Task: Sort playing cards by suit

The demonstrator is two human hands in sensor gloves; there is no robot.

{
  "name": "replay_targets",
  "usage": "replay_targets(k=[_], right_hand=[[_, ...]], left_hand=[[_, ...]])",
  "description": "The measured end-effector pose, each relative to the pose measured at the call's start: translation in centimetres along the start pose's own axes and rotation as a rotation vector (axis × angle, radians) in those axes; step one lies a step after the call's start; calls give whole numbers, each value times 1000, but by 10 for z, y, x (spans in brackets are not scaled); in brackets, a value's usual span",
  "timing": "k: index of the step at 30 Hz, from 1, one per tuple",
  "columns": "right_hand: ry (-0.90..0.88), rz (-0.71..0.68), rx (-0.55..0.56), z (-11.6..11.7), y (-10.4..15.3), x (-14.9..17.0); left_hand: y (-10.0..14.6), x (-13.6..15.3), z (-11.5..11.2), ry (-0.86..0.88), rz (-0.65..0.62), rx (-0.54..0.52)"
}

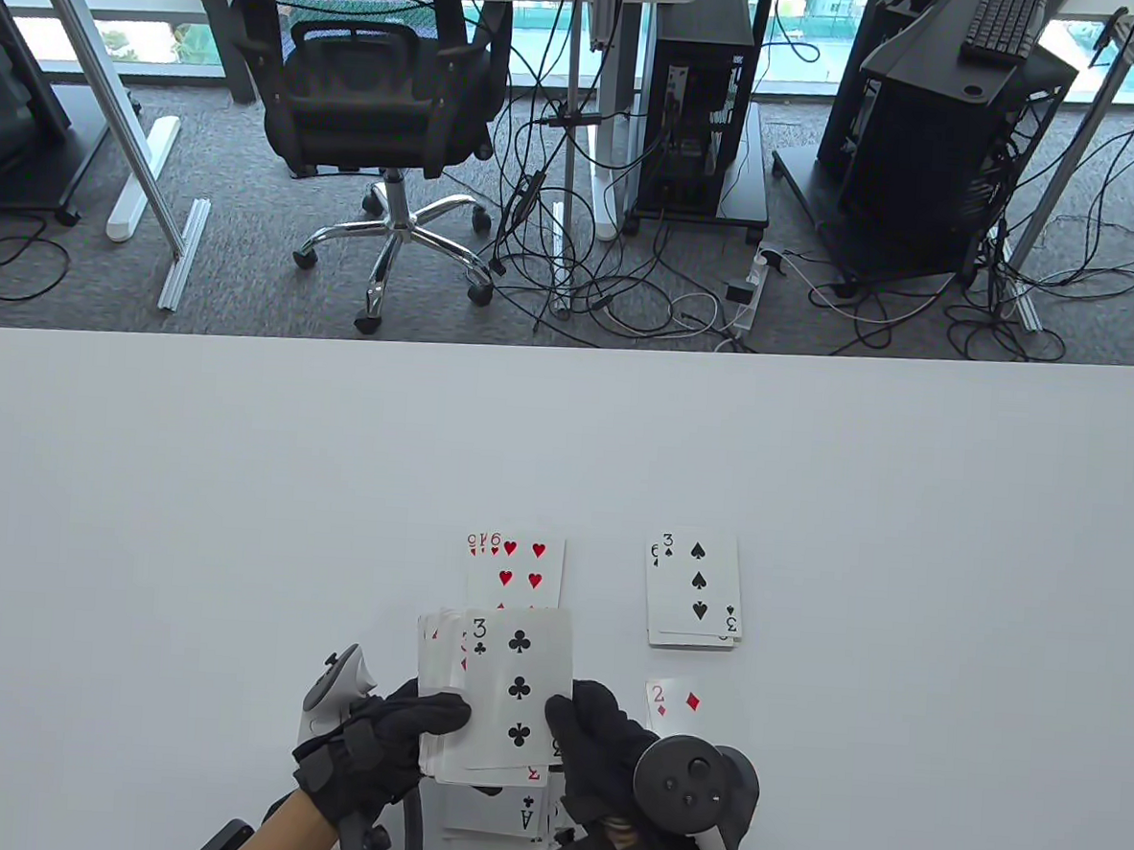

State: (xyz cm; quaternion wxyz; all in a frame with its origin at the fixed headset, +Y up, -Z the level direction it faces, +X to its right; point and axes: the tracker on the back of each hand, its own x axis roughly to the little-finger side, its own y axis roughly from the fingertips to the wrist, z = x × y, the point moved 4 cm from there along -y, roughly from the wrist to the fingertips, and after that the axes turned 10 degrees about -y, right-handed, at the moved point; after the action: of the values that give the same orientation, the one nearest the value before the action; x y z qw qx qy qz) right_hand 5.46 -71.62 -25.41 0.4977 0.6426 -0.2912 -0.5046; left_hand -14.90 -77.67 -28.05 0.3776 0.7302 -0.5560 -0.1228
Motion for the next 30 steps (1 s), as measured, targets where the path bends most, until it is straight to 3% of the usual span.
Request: replay_targets(k=[8, 14, 16, 18, 26, 30], right_hand=[[-96, 86, 140, -29, -3, 20], [-167, 158, 189, -37, -2, 38], [-136, 176, 137, -31, -3, 40], [-78, 213, -5, -13, -3, 42], [353, 230, -376, 54, 6, 39], [562, 189, -430, 65, 7, 33]], left_hand=[[5, -10, 14, 20, -47, -57], [12, -19, 28, 43, -91, -113], [14, -22, 32, 45, -101, -132], [17, -25, 36, 43, -111, -153], [20, -28, 42, 43, -124, -189], [20, -26, 40, 53, -113, -184]])
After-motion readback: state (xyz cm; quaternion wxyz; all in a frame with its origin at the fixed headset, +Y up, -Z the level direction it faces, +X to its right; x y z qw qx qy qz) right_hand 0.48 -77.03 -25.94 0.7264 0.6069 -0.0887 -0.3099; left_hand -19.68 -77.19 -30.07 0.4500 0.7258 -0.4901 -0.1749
